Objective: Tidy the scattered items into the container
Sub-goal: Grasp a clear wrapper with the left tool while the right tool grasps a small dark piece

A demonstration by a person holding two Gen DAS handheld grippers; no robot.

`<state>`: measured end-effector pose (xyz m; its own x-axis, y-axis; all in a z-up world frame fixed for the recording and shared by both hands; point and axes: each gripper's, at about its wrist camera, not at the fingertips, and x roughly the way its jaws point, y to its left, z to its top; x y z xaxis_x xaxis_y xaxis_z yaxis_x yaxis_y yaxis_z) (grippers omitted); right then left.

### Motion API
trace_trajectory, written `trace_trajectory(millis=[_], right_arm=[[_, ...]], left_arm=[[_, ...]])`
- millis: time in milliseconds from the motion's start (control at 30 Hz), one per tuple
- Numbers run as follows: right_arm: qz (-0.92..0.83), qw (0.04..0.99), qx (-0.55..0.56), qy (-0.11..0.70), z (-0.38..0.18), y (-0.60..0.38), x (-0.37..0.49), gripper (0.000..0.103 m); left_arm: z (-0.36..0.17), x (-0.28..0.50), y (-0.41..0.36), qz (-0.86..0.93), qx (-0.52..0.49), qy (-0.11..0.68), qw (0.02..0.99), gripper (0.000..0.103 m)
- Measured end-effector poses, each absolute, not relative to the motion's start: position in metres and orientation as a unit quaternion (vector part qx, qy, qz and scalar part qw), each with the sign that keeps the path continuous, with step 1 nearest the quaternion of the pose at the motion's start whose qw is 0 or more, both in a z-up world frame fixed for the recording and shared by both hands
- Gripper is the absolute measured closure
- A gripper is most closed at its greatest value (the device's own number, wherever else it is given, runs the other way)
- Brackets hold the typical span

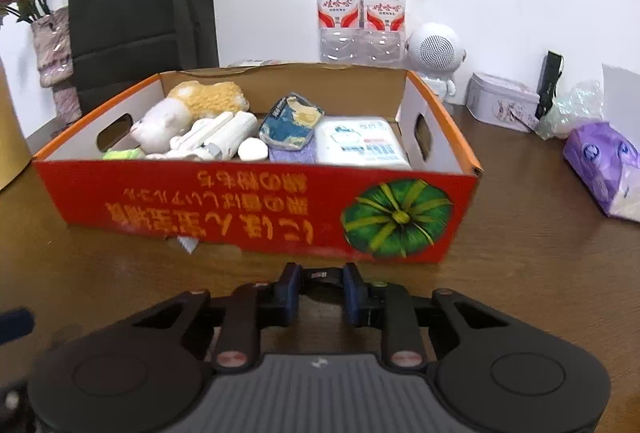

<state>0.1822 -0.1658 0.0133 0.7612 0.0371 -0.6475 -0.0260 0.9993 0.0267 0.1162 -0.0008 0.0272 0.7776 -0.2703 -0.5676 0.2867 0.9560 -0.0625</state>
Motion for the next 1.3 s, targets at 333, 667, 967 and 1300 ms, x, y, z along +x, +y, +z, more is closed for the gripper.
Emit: trace_trajectory(millis=[333, 667, 967, 1300], right_arm=[[0.087, 0.943, 0.071, 0.314, 0.029, -0.219, 0.123, 0.093], [0.133, 0.930, 0.043, 0.340, 0.018, -0.239, 0.115, 0.079], [0.204, 0.915, -0.024, 0.347, 0.020, -0.211, 0.090, 0.058], [0.191, 0.921, -0.055, 0.335, 0.010, -0.199, 0.090, 0.068]], left_arm=[[0.020, 0.179, -0.052, -0.261, 0.068, 0.315, 0.910, 0.072], [0.018, 0.168, -0.055, -0.261, 0.064, 0.314, 0.911, 0.063], [0.021, 0.156, -0.057, -0.221, 0.088, 0.319, 0.917, 0.084], [0.045, 0.115, -0.018, -0.168, 0.006, 0.292, 0.942, 0.087]])
